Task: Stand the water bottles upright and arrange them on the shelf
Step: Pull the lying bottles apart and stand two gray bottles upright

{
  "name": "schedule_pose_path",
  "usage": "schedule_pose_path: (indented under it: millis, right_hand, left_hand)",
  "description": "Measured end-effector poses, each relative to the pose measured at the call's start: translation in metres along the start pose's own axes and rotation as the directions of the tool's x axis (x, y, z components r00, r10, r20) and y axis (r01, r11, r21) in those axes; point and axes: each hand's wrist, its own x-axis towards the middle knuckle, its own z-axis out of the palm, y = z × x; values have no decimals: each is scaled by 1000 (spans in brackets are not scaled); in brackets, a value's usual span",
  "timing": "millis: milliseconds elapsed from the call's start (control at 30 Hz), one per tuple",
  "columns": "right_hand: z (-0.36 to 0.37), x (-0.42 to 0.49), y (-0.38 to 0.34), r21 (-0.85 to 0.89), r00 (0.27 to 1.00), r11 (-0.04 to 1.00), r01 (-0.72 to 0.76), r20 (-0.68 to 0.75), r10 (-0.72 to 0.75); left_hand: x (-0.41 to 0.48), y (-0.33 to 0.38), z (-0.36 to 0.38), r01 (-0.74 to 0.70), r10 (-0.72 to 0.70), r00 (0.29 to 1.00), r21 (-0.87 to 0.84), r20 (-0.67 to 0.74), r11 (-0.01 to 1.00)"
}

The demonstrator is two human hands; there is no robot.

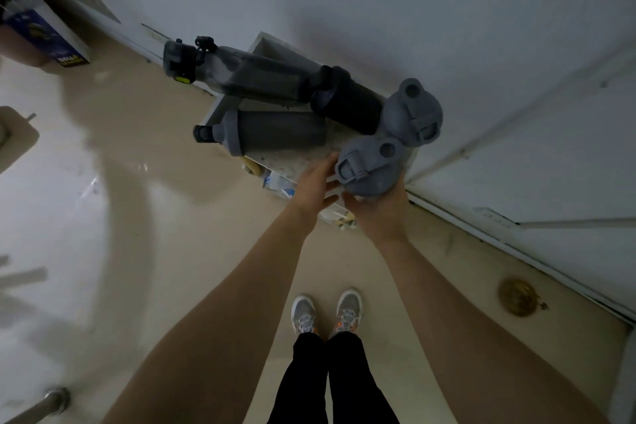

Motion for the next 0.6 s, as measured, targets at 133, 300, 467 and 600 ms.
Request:
schedule_pose_path:
  millis: [133,300,467,600]
  right_hand:
    - [-2,-2,5,-52,997,997,-58,-55,55]
    - [-9,-4,0,-199,989,977,-76,-140,48]
    - [-12,-3,-5,-147,980,977,-155,-146,133]
    - [-13,-12,-8,-232,979,955,-183,-127,157]
  left_hand:
    - [0,-4,6,-35,35,999,16,14,999]
    - [-3,-3,12,-49,49,997,-2,52,999]
    - [-5,-2,18,-12,13,997,-25,70,1000]
    - [-9,1,15,-20,18,998,41,66,999]
